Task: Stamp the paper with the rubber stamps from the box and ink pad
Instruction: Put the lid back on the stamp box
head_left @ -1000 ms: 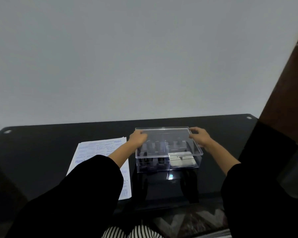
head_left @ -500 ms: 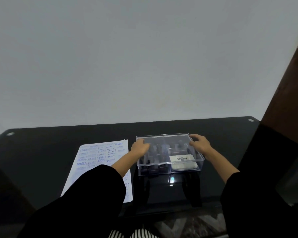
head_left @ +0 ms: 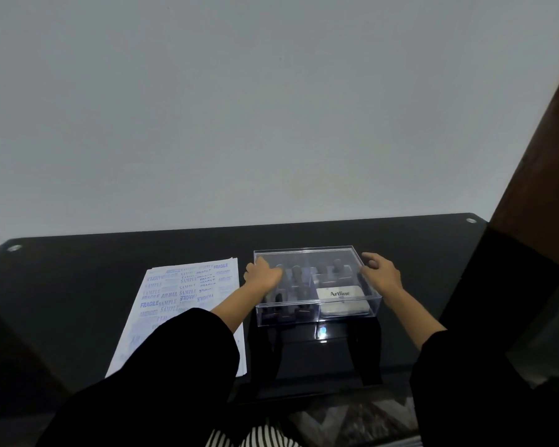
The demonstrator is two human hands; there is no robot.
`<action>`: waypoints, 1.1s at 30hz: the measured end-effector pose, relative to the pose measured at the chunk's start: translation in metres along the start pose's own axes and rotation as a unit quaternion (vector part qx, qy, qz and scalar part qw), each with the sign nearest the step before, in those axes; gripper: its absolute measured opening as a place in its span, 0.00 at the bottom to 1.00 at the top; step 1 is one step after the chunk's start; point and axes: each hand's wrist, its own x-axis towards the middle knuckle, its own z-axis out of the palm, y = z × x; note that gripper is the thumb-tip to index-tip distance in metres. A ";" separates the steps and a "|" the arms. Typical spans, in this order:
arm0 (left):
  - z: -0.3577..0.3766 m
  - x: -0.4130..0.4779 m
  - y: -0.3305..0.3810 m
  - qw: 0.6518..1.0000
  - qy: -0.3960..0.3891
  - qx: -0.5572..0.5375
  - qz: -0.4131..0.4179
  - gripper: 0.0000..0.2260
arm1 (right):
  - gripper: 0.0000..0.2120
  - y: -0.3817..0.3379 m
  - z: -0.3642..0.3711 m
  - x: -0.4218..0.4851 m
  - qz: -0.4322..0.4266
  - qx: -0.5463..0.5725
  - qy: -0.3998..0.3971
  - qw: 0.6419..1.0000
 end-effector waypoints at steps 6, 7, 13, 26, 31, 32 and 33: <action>0.012 0.009 -0.014 0.997 0.046 -0.068 -0.003 0.23 | 0.18 0.011 0.004 -0.003 0.017 0.028 -0.006 0.999; 0.015 0.009 -0.017 0.996 0.050 -0.067 -0.001 0.23 | 0.18 0.013 0.007 -0.005 0.015 0.040 -0.003 0.999; 0.028 0.008 -0.031 0.991 0.089 -0.102 0.008 0.28 | 0.18 0.020 0.021 -0.006 0.007 0.084 0.043 0.996; 0.012 0.060 -0.025 0.984 0.113 -0.136 0.014 0.28 | 0.18 -0.004 0.049 0.047 -0.001 0.084 0.029 0.996; 0.001 0.102 -0.018 0.986 0.125 -0.111 0.016 0.28 | 0.18 -0.019 0.068 0.084 0.001 0.077 0.029 0.997; -0.001 0.113 -0.016 0.986 0.126 -0.108 0.018 0.28 | 0.18 -0.021 0.072 0.092 0.000 0.077 0.029 0.997; -0.003 0.123 -0.016 0.986 0.127 -0.107 0.020 0.28 | 0.19 -0.024 0.075 0.101 0.000 0.075 0.030 0.997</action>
